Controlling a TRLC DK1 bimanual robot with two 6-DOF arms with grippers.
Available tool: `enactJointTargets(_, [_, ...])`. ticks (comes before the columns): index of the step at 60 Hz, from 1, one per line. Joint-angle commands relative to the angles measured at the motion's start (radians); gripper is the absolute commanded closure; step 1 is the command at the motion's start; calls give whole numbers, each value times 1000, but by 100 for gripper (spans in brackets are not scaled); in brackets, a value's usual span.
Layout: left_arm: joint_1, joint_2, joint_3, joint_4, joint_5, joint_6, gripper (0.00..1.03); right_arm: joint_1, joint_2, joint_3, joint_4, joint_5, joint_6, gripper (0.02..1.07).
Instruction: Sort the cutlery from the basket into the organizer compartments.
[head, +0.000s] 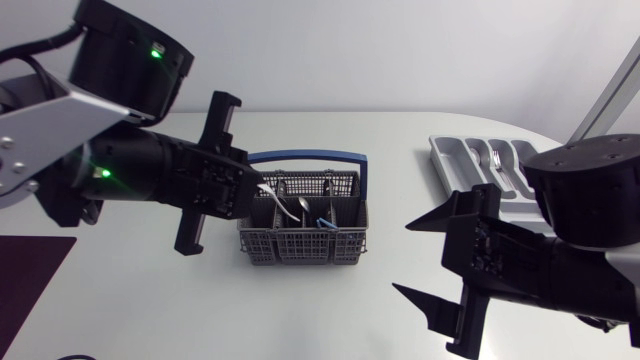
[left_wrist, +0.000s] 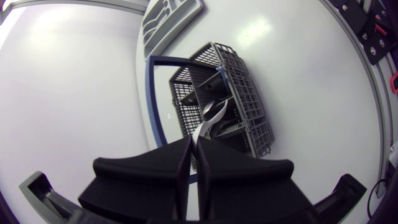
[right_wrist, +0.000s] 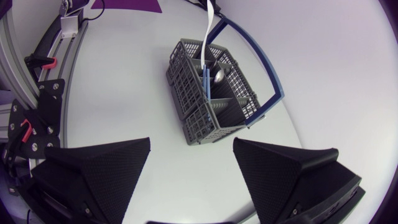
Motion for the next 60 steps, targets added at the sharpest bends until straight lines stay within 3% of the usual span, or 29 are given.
enactJointTargets(1, [-20,-58,50,-23,-8,-33,100,12,-13,-16,-3,8,34,11])
enactJointTargets(6, [-39,-83,76,-28,-38,-120,100,17,-32,-15,4,8,47,11])
enactJointTargets(9, [-60,-86,126,-83,-47,-257,100,23,-45,-11,11,8,63,11])
enactJointTargets(17, [-72,-64,159,-103,-42,-579,100,37,-60,-15,50,8,112,11])
enactJointTargets(23, [-66,-37,157,-106,-13,-751,100,40,-63,-18,84,8,141,11])
enactJointTargets(32, [-42,26,192,-132,111,-1013,100,58,-59,-33,162,52,169,12])
enactJointTargets(43, [18,151,240,-153,375,-1271,100,104,-16,-82,299,89,196,15])
enactJointTargets(49, [35,230,281,-190,495,-1334,100,114,0,-96,346,103,198,17])
enactJointTargets(60, [50,347,343,-216,590,-1358,100,115,43,-125,442,134,190,29])
